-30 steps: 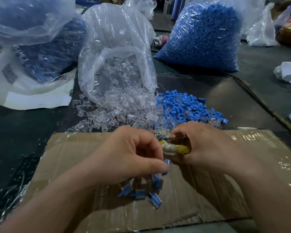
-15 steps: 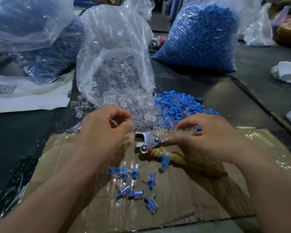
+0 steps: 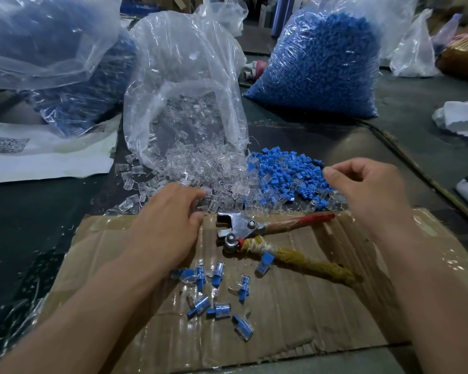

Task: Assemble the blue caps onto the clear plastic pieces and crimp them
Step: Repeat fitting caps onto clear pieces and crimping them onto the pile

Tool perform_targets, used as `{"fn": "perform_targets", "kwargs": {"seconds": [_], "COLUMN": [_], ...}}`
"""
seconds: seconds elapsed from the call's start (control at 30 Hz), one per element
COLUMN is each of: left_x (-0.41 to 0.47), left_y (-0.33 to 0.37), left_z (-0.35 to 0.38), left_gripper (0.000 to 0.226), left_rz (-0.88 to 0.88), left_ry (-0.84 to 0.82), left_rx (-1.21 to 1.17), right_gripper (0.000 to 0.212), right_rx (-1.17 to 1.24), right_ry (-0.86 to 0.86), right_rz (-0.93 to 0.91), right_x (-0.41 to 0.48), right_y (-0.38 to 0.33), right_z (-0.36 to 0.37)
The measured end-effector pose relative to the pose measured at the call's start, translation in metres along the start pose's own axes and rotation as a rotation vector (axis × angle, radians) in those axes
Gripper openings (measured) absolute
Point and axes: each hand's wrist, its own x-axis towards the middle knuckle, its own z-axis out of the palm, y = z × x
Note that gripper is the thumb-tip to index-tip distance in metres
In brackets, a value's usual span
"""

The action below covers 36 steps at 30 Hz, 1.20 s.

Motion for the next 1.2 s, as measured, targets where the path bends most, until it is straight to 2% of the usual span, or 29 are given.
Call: {"fn": "perform_targets", "kwargs": {"seconds": [0.13, 0.23, 0.33, 0.43, 0.53, 0.67, 0.83, 0.9, 1.0, 1.1, 1.2], "left_x": [-0.001, -0.003, -0.004, -0.006, -0.008, -0.01, -0.01, -0.011, -0.011, -0.012, -0.014], "left_y": [0.002, 0.004, 0.006, 0.011, 0.014, 0.015, 0.015, 0.016, 0.017, 0.019, 0.021], "left_z": [-0.001, -0.002, -0.004, -0.007, -0.009, -0.01, -0.012, -0.013, -0.013, -0.014, -0.014], "left_gripper": [0.021, 0.018, 0.021, 0.021, 0.024, 0.029, 0.034, 0.034, 0.029, 0.025, 0.023], "left_rz": [-0.018, -0.033, -0.01, -0.004, 0.008, -0.018, -0.074, -0.078, -0.073, -0.064, -0.085], "left_ry": [0.03, 0.065, 0.123, 0.176, 0.174, 0.137, 0.054, 0.042, 0.031, 0.002, -0.059], "left_rx": [-0.012, -0.055, -0.143, -0.282, -0.357, -0.454, -0.667, -0.694, -0.703, -0.709, -0.808], "right_gripper": [0.021, 0.007, 0.017, 0.029, 0.031, 0.02, 0.019, 0.016, 0.015, 0.028, 0.033], "right_rx": [-0.085, -0.205, -0.401, -0.574, -0.656, -0.604, -0.51, -0.411, -0.095, 0.175, 0.218], "right_ry": [-0.069, -0.147, -0.238, -0.307, -0.32, -0.313, -0.267, -0.182, -0.108, -0.202, -0.303], "right_rz": [-0.032, -0.106, -0.199, -0.206, -0.206, -0.211, -0.25, -0.259, -0.212, -0.149, -0.177], "right_x": [0.0, -0.001, 0.0, 0.003, 0.004, 0.003, 0.001, 0.0, -0.005, -0.018, -0.031], "right_y": [0.001, 0.0, 0.002, 0.002, 0.001, -0.001, 0.002, 0.001, -0.008, -0.024, -0.036], "right_z": [0.007, 0.016, 0.027, 0.034, 0.036, 0.036, 0.036, 0.032, 0.022, 0.018, 0.022]}}
